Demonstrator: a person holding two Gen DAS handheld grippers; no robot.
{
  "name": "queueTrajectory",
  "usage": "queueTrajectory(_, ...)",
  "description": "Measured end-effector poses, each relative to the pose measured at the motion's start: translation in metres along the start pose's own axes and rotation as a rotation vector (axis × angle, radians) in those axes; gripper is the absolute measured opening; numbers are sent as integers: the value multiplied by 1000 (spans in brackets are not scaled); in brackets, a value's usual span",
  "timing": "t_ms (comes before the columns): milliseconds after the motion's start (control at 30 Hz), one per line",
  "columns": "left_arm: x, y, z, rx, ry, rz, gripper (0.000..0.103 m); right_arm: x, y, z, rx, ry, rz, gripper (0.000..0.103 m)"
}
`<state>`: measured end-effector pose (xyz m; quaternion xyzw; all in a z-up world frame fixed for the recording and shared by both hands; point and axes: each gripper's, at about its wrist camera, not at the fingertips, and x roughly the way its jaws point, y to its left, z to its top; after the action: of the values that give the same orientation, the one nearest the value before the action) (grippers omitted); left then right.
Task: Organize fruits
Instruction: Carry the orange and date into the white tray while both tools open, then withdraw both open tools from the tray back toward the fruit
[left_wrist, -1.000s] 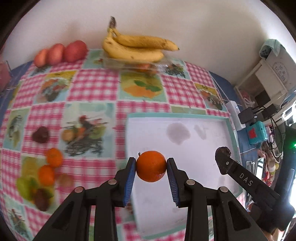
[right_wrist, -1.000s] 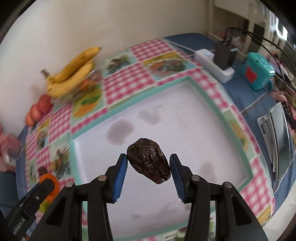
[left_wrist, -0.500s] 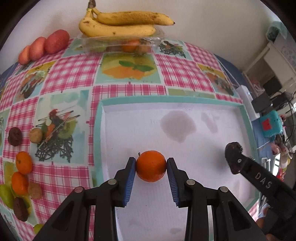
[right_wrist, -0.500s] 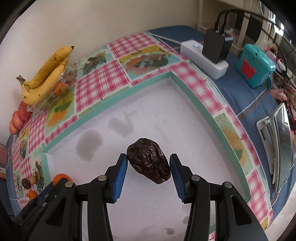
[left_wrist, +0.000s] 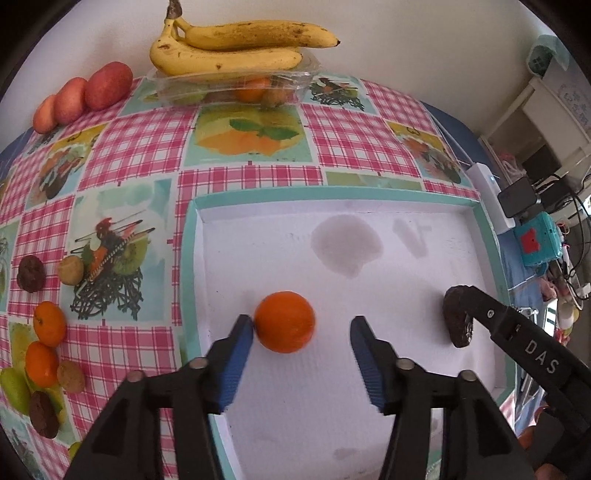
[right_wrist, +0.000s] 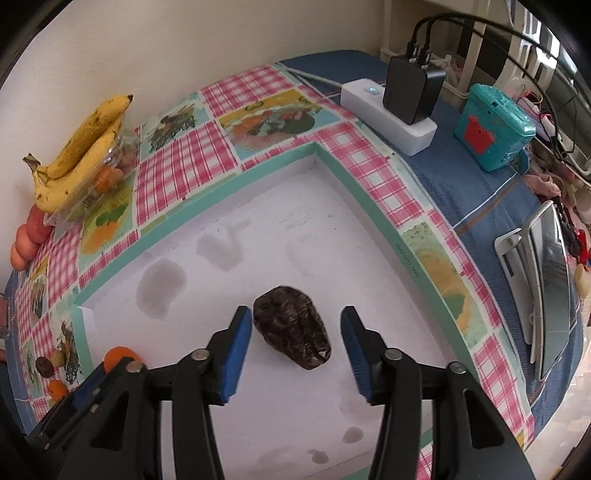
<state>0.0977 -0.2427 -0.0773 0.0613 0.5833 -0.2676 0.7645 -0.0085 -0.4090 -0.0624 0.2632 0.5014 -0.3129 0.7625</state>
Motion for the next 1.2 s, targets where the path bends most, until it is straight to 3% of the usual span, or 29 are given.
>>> queueTrajectory(233,-14,-8,1,55,-1,53,75,-17,0,3,-12,-29,3,70)
queueTrajectory(367,-21,-4,1,58,-4,107,77,-23,2,1,-19,-37,23,72)
queueTrajectory(433,-25,0,1,50,-12,129,86,-25,3,1,-23,-40,33,77)
queueTrajectory(567,-40,9,1,28,-56,159,92,-27,6,0,-33,-46,35,78)
queueTrajectory(633,-46,16,3,13,-77,176,102,-28,8,-1,-39,-45,44,78)
queueTrajectory(733,-55,33,5,-16,-116,218,103,-30,10,-3,-42,-51,49,88)
queueTrajectory(1033,-76,91,7,-83,-204,367,103,-40,33,-14,-94,-88,81,88)
queueTrajectory(1200,-93,117,5,-111,-286,365,103,-46,47,-19,-108,-104,141,88)
